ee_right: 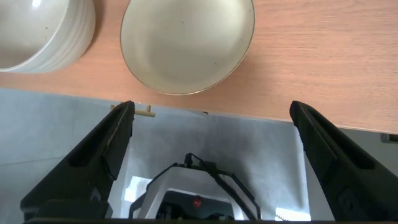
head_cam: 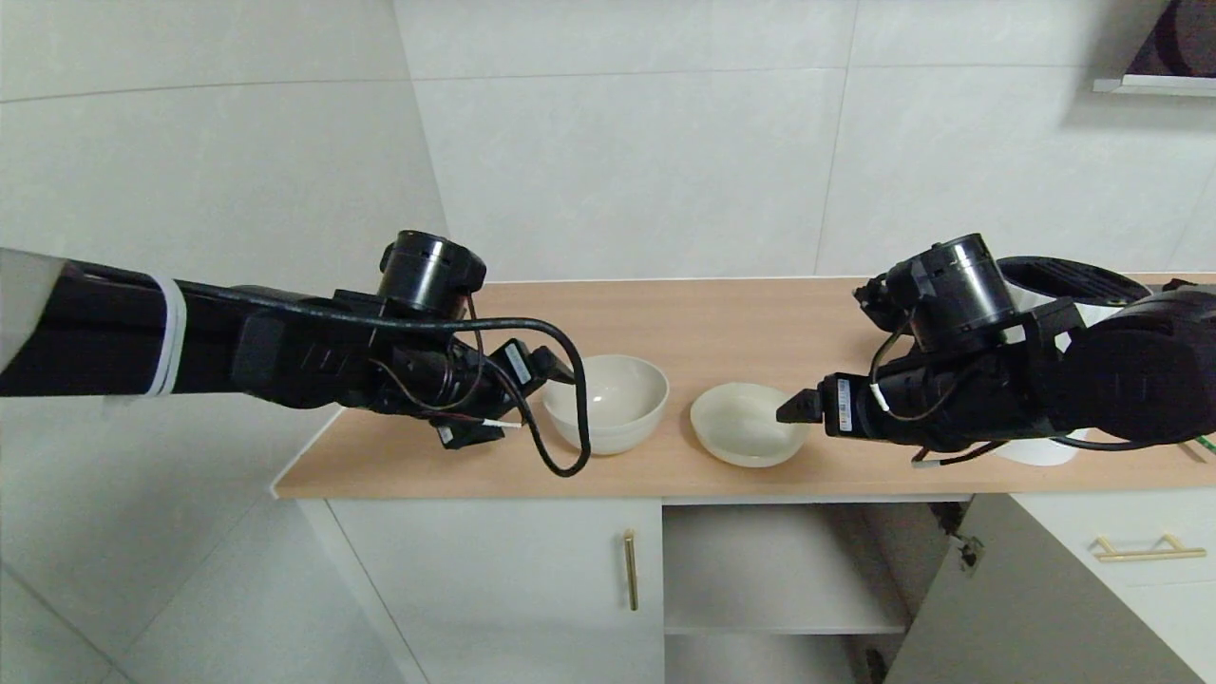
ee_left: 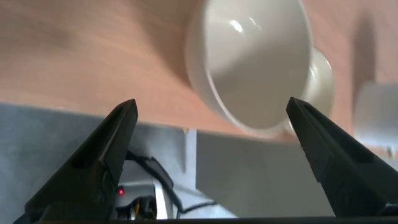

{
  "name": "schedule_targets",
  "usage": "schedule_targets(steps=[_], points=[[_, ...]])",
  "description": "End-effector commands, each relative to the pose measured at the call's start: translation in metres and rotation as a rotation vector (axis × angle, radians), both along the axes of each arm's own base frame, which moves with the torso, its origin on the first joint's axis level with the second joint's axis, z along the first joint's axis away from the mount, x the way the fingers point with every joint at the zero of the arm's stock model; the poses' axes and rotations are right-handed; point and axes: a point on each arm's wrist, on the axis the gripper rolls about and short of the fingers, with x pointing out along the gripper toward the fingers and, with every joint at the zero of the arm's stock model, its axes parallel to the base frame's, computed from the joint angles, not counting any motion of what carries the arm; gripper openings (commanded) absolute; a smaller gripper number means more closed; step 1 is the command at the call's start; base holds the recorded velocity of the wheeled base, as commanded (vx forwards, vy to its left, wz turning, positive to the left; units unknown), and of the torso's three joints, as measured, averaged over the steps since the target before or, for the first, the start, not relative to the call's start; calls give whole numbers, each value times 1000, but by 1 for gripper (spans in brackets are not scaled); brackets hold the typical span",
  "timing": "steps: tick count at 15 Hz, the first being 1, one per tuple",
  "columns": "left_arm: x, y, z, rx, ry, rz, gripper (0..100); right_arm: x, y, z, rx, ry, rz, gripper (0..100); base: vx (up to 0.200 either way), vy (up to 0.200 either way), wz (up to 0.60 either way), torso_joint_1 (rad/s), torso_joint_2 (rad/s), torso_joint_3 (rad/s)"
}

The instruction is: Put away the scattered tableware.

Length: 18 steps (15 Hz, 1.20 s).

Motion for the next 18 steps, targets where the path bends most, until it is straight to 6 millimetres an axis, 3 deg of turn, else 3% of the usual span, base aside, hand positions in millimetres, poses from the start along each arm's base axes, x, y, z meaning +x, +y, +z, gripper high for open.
schedule_targets(steps=[1, 5, 10, 11, 18], points=[[12, -4, -12, 14, 17, 40, 100, -2, 0, -1, -4, 5, 4, 100, 0, 0, 0, 0, 0, 0], [25, -6, -26, 56, 26, 103, 100, -3, 0, -3, -6, 12, 2, 100, 0, 0, 0, 0, 0, 0], [25, -7, -27, 54, 31, 99, 100, -6, -2, 0, -4, 5, 1, 100, 0, 0, 0, 0, 0, 0], [25, -7, -27, 55, 30, 98, 0, -6, -2, 0, -5, 4, 2, 100, 0, 0, 0, 0, 0, 0], [23, -7, -23, 51, 20, 93, 0, -8, -3, 2, -3, -1, 5, 100, 0, 0, 0, 0, 0, 0]])
